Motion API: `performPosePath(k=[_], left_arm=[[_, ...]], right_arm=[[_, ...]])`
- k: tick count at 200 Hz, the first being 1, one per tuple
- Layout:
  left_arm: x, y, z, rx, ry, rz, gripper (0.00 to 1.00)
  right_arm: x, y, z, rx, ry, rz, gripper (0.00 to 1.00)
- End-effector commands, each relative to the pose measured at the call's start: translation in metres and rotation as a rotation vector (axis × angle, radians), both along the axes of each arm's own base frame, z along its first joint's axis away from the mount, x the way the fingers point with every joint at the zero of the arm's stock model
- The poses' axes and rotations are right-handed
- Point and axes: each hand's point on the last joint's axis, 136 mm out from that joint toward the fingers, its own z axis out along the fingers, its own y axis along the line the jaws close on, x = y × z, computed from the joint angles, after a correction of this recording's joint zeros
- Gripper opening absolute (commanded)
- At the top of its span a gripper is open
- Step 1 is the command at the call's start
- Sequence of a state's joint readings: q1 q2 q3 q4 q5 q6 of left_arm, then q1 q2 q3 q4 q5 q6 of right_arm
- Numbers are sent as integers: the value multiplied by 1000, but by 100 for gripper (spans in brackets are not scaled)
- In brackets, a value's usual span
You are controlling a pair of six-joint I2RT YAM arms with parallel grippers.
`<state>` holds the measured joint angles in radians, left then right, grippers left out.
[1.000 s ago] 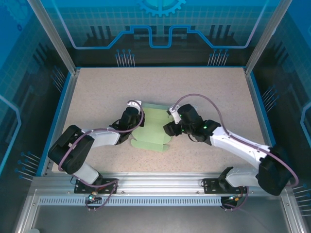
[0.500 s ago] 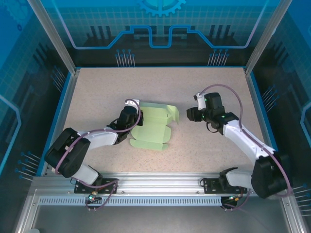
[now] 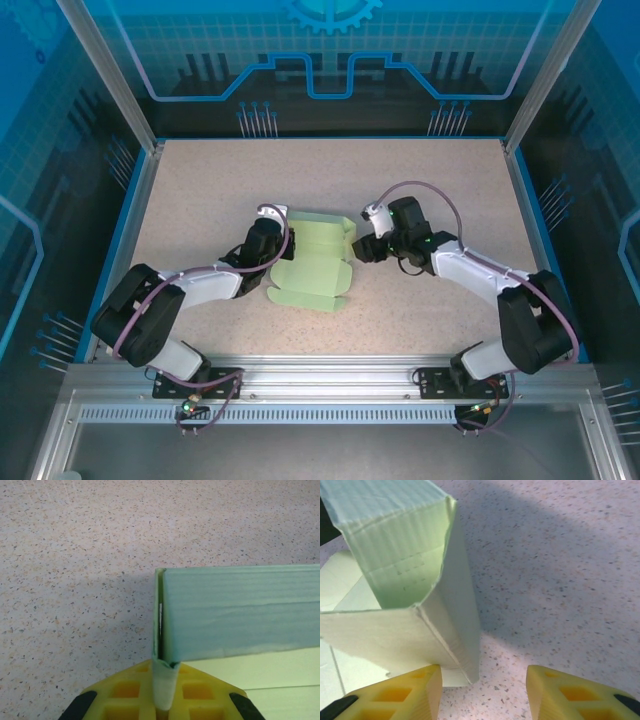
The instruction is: Fold the paper box
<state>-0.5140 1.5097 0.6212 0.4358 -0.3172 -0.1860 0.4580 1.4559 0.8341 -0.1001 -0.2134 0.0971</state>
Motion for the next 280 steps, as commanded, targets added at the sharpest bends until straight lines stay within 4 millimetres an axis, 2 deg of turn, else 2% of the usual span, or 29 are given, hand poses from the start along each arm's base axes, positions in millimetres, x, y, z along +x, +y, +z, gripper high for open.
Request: performPosePath(k=[1, 23, 25, 30, 82, 122, 160, 207, 280], left_arm=[[5, -5, 21, -50, -32, -4, 0], [5, -5, 21, -50, -30, -9, 0], [6, -6, 22, -51, -32, -9, 0], [5, -6, 21, -51, -31, -10, 0], [5, -8, 22, -61, -28, -19, 0], [4, -10, 23, -70, -27, -29, 0], [3, -11, 22, -75, -24, -32, 0], [3, -13, 21, -79, -20, -37, 0], [3, -13, 19, -75, -15, -40, 0]], right_arm=[[0, 25, 15, 37, -53, 99, 49], [-3, 30, 9, 27, -47, 124, 49], [2, 33, 17, 36, -67, 126, 49], [5, 35, 21, 41, -75, 128, 49], [16, 50, 22, 13, -113, 143, 45], [30, 52, 21, -51, -167, 72, 37], [41, 53, 22, -160, -241, -65, 29], [55, 29, 18, -365, -266, -370, 16], [58, 10, 7, -531, -288, -548, 8]])
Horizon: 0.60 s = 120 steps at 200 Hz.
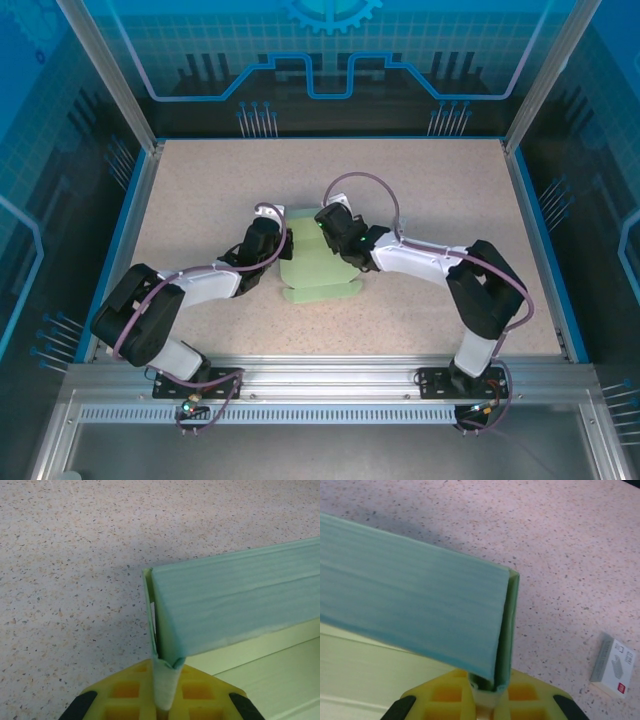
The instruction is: Fold the paper box
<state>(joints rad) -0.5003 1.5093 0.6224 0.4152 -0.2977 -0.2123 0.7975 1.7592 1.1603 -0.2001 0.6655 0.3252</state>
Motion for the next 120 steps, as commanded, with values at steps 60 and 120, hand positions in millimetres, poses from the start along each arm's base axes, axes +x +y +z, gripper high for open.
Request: performPosePath(k=[60, 120], left_arm=[[4, -15, 18, -46, -36, -45, 0], [5, -17, 18, -45, -34, -48, 0]], right_arm=[[14, -49, -6, -240, -3, -204, 8], [17, -16, -2, -120, 27, -17, 16]])
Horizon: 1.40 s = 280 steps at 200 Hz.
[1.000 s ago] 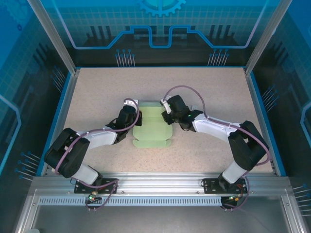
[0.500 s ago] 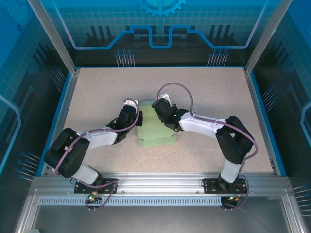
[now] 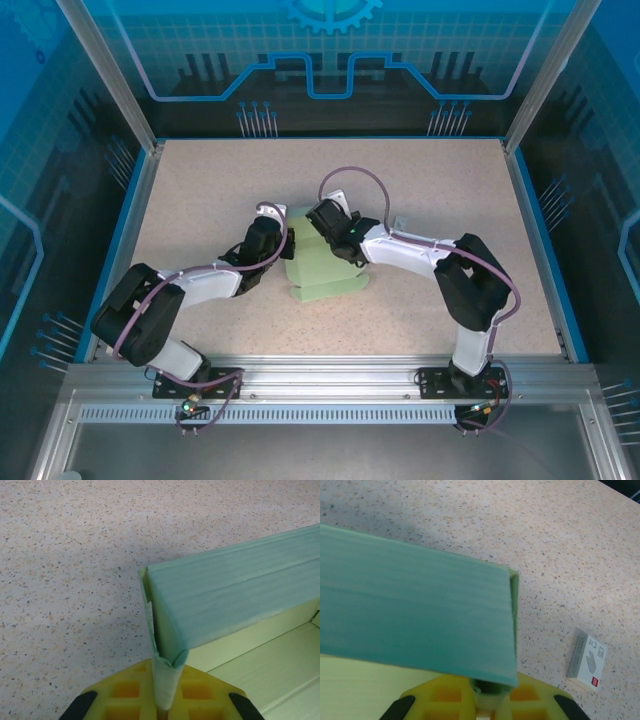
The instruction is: Fold the paper box
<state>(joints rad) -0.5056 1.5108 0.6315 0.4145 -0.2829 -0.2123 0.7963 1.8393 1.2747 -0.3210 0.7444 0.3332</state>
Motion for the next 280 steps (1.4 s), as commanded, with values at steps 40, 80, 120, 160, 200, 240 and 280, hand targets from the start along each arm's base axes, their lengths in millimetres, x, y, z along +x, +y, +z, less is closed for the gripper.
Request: performPosePath(k=[40, 80, 120, 160, 200, 240, 280], left_arm=[[4, -11, 16, -32, -33, -33, 0], [4, -11, 15, -28, -32, -35, 0], [3, -10, 17, -31, -36, -35, 0], [3, -10, 16, -27, -34, -31, 0], [3, -9, 13, -25, -28, -30, 0], [4, -10, 13, -24, -27, -31, 0], [4, -10, 13, -21, -27, -29, 0]], right_arm=[[12, -8, 2, 80, 16, 54, 19], [18, -15, 11, 95, -20, 11, 11], [20, -43, 2, -66, -23, -138, 7], [19, -64, -10, -181, -4, -197, 7], [22, -54, -6, -203, -1, -156, 9], [16, -25, 1, -49, 41, -8, 15], [2, -12, -1, 58, 129, 75, 23]])
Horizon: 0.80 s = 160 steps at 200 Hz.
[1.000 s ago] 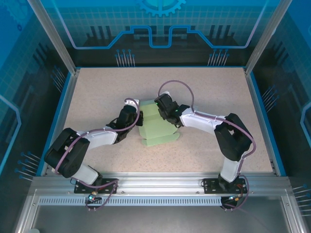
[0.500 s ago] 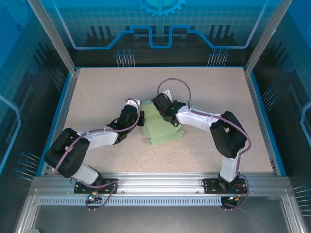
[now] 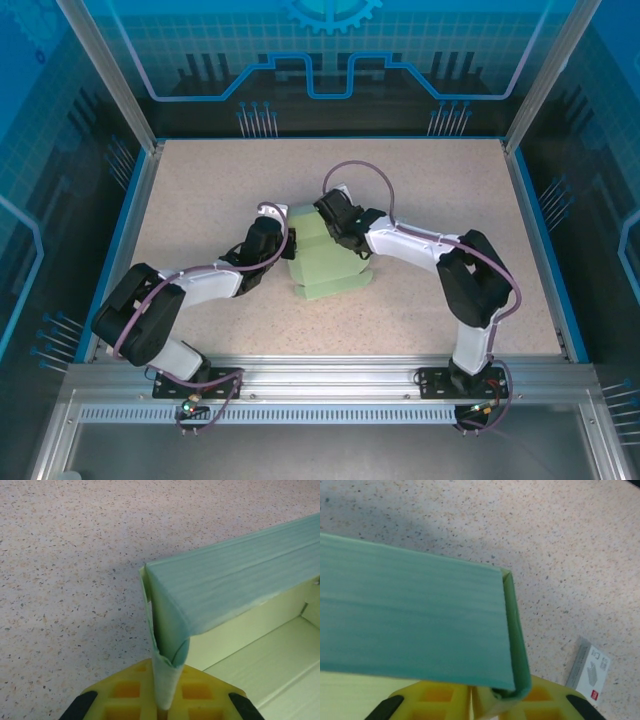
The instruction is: Fold the paper box
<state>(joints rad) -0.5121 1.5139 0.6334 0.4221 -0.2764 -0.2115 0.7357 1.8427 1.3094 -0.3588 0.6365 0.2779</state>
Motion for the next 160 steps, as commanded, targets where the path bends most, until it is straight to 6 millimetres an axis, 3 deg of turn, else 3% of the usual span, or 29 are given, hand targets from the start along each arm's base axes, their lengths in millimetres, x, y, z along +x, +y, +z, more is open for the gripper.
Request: performPosePath(k=[1, 48, 108, 137, 160], left_arm=[[4, -6, 12, -16, -24, -16, 0], [4, -5, 12, -14, -24, -13, 0], [5, -4, 13, -6, -24, -8, 0], [5, -4, 13, -5, -25, -8, 0], [5, -4, 12, -4, -23, -8, 0]], right_arm=[[-9, -5, 0, 39, 62, 37, 23], [-26, -8, -10, 101, 159, 59, 32], [-43, -6, -8, 165, 203, 81, 45], [-48, -7, -12, 161, 222, 85, 42], [-49, -11, -16, 136, 228, 79, 28]])
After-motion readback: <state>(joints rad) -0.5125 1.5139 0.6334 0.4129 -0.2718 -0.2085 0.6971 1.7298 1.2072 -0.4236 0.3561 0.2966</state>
